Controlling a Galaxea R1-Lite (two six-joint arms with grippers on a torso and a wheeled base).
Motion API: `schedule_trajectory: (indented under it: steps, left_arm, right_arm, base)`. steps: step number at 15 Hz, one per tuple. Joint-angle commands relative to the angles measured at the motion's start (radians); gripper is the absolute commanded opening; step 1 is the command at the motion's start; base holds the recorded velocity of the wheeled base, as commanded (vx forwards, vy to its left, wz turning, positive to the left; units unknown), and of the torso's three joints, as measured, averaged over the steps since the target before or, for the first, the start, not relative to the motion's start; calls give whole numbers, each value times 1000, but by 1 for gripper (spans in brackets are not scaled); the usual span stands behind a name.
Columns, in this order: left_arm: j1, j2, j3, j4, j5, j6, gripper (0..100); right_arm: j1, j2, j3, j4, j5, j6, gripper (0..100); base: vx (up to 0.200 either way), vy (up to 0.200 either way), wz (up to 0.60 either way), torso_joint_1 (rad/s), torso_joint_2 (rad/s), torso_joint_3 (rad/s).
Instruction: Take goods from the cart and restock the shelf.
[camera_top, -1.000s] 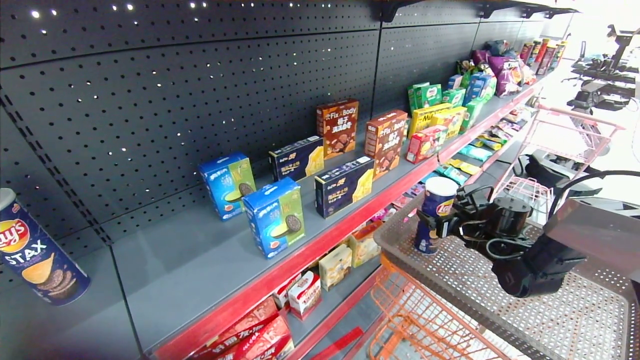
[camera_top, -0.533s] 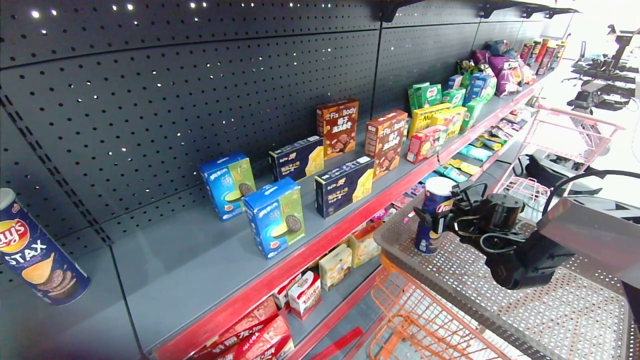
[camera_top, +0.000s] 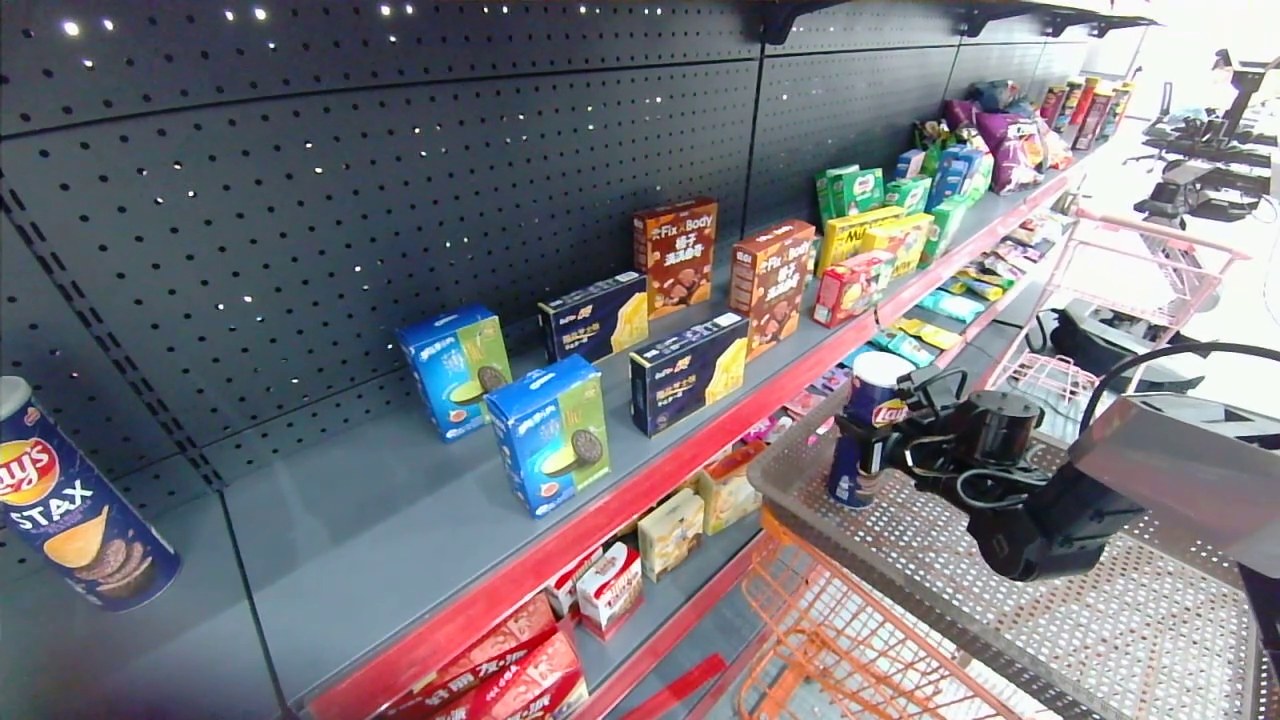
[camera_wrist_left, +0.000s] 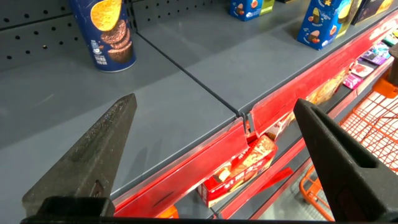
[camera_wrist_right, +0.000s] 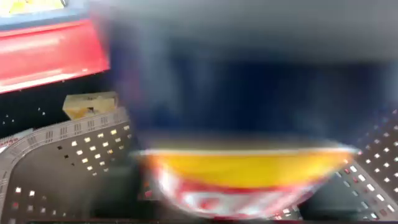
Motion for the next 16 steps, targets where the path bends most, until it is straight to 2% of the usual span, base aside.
schedule_trajectory:
  steps: [1, 6, 7, 9, 12, 14, 16]
  left_arm:
    - [0, 1, 0, 0, 0, 0, 100]
    - [0, 1, 0, 0, 0, 0, 100]
    - [0, 1, 0, 0, 0, 0, 100]
    - [0, 0, 0, 0, 0, 0, 100]
    - [0, 0, 0, 0, 0, 0, 100]
    - [0, 1, 0, 0, 0, 0, 100]
    - [0, 0, 0, 0, 0, 0, 100]
  right_arm:
    - [1, -23, 12, 17, 1, 0, 0]
    - [-35, -285, 101, 155, -23, 29, 0]
    - [-35, -425, 135, 254, -48, 69, 0]
    - [-38, -574, 187, 342, -92, 72, 0]
    - [28, -885, 372, 510, -309, 81, 0]
    - [27, -1016, 441, 563, -399, 84, 0]
    - [-4, -1094, 454, 573, -486, 113, 0]
  base:
    - [0, 0, 0, 0, 0, 0]
    - [0, 0, 0, 0, 0, 0]
    - [0, 0, 0, 0, 0, 0]
    - [0, 0, 0, 0, 0, 0]
    - [0, 0, 0, 0, 0, 0]
    - [0, 0, 0, 0, 0, 0]
    - [0, 0, 0, 0, 0, 0]
